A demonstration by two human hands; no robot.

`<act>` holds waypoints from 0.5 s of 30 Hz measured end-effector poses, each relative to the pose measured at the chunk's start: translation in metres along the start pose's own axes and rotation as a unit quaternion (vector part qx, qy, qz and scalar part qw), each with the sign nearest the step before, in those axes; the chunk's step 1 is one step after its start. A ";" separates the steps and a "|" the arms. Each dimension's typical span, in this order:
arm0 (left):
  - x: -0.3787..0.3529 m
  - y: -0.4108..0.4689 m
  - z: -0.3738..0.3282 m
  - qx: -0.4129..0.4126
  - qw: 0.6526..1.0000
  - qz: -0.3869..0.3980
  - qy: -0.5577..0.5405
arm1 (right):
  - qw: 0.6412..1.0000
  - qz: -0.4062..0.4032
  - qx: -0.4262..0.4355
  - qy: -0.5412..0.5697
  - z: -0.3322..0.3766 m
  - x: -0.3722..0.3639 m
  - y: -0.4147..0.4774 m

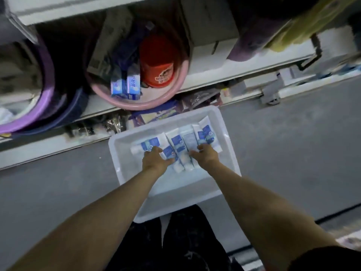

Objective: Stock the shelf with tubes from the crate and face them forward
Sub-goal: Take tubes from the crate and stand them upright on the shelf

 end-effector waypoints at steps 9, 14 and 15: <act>-0.024 0.029 0.018 0.082 0.993 -0.034 -0.076 | 0.998 0.001 -0.063 0.032 -0.003 -0.029 0.043; -0.034 0.037 0.032 0.111 0.985 -0.039 -0.122 | 0.998 0.000 -0.055 -0.015 0.000 -0.035 0.058; -0.037 0.038 0.033 0.116 0.984 -0.037 -0.132 | 0.998 0.001 -0.052 -0.024 0.001 -0.036 0.060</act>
Point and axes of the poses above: each hand's wrist, its own y-axis towards the middle knuckle, its own x-axis out of the back of the hand, z = x × y, the point moved 9 cm from there along y, towards the middle knuckle, and after that the axes turned 2 degrees about -y, right-handed, at the moved point
